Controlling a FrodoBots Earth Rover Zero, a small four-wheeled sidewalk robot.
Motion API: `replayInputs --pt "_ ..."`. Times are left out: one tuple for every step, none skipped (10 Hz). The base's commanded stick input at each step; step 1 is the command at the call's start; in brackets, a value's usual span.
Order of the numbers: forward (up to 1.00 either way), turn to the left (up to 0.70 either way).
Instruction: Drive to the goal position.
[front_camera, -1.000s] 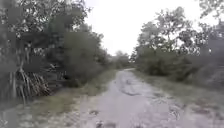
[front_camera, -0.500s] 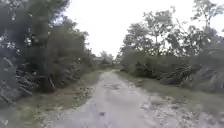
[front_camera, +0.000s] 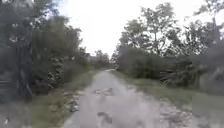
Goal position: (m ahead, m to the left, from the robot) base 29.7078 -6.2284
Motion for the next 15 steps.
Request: replayInputs --pt "1.0 0.0" --pt "1.0 0.0" --pt "1.0 0.09" --pt "1.0 0.27" --pt "1.0 0.27" --pt "1.0 0.27" --pt "1.0 0.27" --pt "1.0 0.27" --pt "1.0 0.27" --pt "1.0 0.27" --pt "1.0 0.27" --pt "1.0 0.27" --pt "1.0 0.08" --pt "1.0 0.0" --pt "1.0 0.0"
